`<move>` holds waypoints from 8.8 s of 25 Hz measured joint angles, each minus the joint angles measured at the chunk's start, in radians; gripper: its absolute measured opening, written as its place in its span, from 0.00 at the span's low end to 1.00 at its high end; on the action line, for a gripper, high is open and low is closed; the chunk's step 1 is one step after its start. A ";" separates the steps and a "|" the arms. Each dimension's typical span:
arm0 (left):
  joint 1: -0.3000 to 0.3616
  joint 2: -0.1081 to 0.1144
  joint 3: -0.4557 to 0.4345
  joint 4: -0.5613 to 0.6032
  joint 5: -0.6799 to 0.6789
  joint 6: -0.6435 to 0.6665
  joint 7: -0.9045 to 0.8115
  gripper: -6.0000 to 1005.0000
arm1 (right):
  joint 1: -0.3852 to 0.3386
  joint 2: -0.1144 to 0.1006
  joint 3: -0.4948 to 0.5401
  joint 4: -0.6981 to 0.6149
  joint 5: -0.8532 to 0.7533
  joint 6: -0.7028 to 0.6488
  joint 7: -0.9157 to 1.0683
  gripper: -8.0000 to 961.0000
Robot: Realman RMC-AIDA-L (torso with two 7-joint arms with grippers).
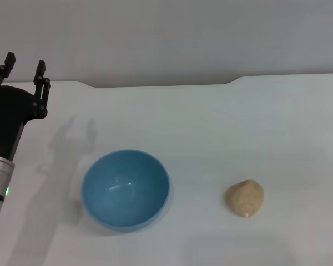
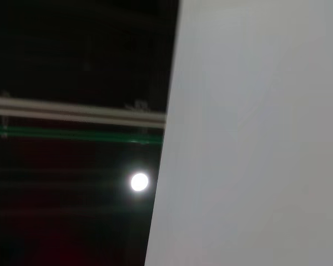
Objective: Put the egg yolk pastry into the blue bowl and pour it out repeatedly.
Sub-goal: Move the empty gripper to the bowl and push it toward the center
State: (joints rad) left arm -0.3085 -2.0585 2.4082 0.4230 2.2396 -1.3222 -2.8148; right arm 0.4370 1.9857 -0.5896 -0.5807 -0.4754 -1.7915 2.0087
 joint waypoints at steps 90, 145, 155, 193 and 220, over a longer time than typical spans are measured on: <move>-0.006 -0.011 -0.008 -0.009 -0.003 0.002 -0.002 0.46 | -0.119 0.013 0.039 0.003 -0.290 0.415 -0.793 0.52; 0.002 -0.004 -0.016 0.064 -0.001 0.059 -0.002 0.46 | -0.083 0.081 0.029 -0.080 -0.584 0.708 -0.872 0.52; 0.006 0.024 -0.088 0.264 0.013 0.276 0.039 0.46 | -0.078 0.081 0.013 -0.068 -0.657 0.728 -0.881 0.52; 0.028 0.002 -0.843 1.029 0.186 1.974 0.192 0.46 | 0.030 0.097 -0.203 0.280 -0.470 0.750 -1.486 0.52; -0.220 0.002 -0.987 1.114 0.487 2.774 -0.010 0.46 | 0.023 0.099 -0.190 0.516 -0.341 0.570 -1.701 0.52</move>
State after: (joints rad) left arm -0.5288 -2.0569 1.4213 1.5371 2.7263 1.4513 -2.8247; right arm 0.4601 2.0847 -0.7792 -0.0643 -0.8160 -1.2215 0.3074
